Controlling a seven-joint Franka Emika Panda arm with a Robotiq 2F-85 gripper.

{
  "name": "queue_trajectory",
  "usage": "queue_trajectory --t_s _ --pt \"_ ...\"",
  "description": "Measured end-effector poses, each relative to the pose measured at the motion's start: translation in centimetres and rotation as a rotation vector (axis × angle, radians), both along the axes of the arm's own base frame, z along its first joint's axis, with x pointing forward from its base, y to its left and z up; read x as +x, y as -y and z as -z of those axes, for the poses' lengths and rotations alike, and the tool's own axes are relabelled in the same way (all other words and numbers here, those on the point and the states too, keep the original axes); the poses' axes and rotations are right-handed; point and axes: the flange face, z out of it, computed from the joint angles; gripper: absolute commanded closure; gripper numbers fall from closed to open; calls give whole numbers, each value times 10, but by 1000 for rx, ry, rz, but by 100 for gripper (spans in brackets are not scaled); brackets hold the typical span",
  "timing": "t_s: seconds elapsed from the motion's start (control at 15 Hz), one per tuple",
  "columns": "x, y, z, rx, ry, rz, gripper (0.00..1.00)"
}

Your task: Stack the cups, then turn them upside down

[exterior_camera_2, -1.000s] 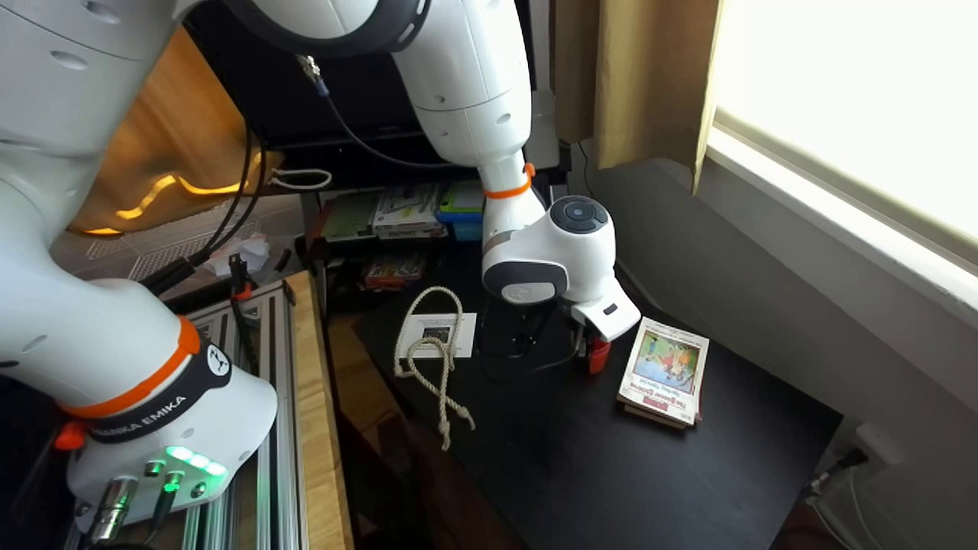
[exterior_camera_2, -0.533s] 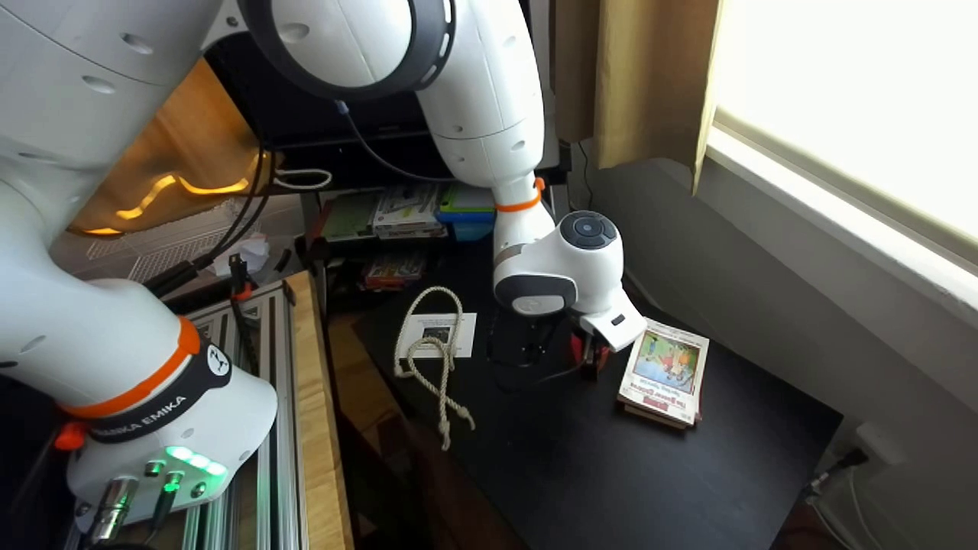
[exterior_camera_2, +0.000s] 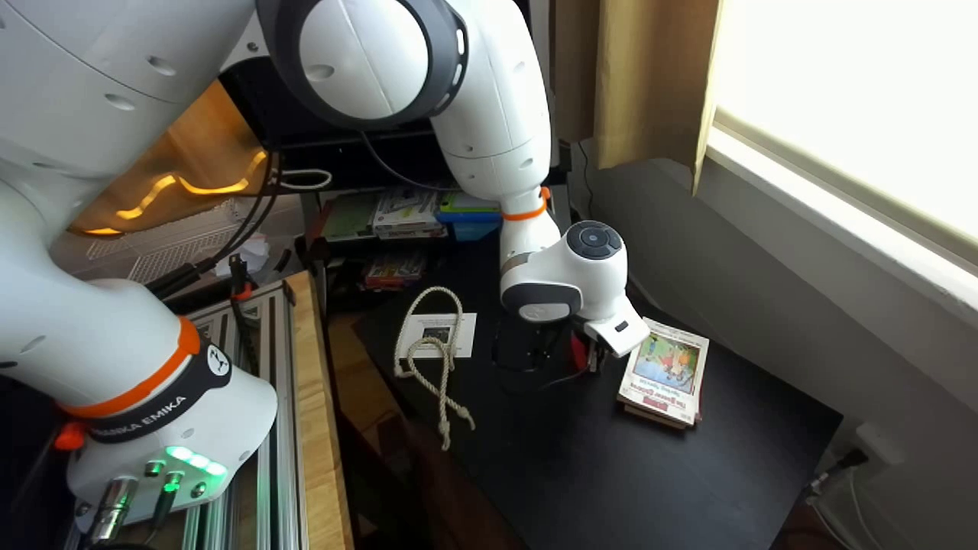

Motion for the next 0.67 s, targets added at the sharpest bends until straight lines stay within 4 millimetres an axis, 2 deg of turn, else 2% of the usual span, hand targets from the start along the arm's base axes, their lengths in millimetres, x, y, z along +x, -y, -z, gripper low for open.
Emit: queue_trajectory --t_s 0.33,0.67 --pt "3 -7 -5 20 -3 -3 98" --pt "1 -35 -15 -18 -7 -33 98"
